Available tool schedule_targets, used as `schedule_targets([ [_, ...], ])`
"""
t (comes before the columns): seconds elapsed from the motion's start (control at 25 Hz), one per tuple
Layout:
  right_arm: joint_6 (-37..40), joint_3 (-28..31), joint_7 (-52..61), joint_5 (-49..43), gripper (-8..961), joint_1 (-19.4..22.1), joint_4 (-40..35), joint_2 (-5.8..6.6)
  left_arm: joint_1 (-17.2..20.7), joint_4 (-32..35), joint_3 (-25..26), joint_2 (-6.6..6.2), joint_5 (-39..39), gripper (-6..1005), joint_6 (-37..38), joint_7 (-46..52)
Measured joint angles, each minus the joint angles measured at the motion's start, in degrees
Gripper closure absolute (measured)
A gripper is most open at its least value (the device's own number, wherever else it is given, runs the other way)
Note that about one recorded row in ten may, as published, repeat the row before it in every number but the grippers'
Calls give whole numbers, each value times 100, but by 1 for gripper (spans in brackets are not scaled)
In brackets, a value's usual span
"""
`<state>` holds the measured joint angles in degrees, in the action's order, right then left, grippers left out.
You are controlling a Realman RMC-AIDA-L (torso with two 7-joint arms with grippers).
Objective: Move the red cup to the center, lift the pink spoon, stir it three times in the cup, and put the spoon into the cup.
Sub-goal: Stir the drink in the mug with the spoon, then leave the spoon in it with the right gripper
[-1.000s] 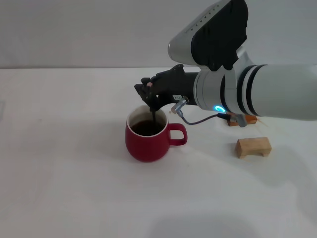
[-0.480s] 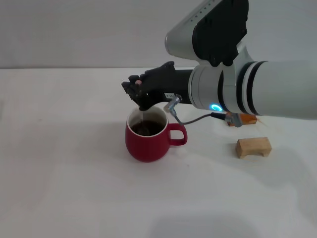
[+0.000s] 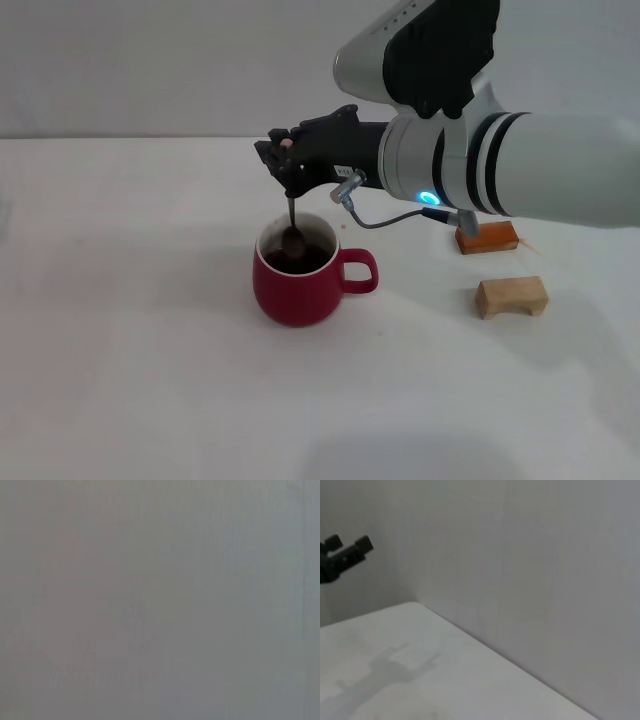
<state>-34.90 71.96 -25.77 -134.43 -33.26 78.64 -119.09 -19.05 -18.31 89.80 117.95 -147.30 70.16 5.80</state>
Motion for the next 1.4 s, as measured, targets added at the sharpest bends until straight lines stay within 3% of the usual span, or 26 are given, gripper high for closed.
schedule_targets([
  [0.44,-815,168,375,-606,778,24,239,9,3,-15,-3,0,0,152,8,0],
  [0.72,-1264,155,275,-21,770,82,494,11,26,-15,6,0,0,152,33,0],
  [0.92,-1119,112,-8,387,764,38,389,4,39,-15,18,-4,0,152,49,0],
  [1.4,-565,153,-58,392,751,-149,-218,7,7,-15,20,-9,0,152,114,13],
])
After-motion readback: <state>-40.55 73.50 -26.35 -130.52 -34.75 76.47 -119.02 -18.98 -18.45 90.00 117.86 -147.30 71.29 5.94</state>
